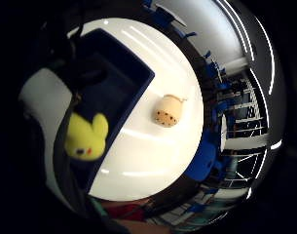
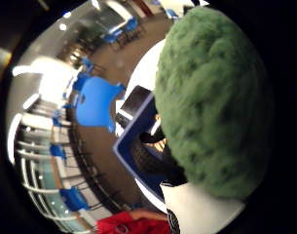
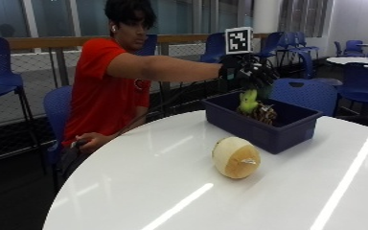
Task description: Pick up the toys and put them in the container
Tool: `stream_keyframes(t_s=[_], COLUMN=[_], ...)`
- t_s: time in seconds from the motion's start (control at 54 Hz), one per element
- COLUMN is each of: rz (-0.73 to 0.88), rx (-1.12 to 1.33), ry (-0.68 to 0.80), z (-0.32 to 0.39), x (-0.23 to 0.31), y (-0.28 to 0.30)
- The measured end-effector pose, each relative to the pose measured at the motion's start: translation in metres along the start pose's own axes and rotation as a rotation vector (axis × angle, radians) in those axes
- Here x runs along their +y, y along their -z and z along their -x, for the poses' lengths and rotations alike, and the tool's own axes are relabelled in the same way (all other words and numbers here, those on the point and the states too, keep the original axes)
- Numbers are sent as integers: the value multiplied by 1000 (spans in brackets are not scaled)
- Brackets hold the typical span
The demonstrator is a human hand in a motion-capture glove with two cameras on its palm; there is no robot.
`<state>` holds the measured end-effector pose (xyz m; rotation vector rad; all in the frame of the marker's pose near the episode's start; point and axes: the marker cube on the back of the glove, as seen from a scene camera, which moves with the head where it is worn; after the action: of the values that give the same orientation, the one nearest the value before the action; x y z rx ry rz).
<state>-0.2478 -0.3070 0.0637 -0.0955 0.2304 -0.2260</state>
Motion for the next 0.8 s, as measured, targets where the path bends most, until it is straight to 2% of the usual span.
stream_keyframes(t_s=[0.037,0.13,0.185,0.241,0.333,0.481,0.648,0.796], rz=[26,87,93,82,63,36,-4,39], rx=[24,-31,-39,-44,-52,-26,46,55], ry=[0,131,58,55,-65,-99,-231,-320], z=[-1,-4,-9,-19,-42,-83,-157,-208], x=[1,10,9,11,9,17,24,27], y=[-3,-1,1,4,8,5,-9,-29])
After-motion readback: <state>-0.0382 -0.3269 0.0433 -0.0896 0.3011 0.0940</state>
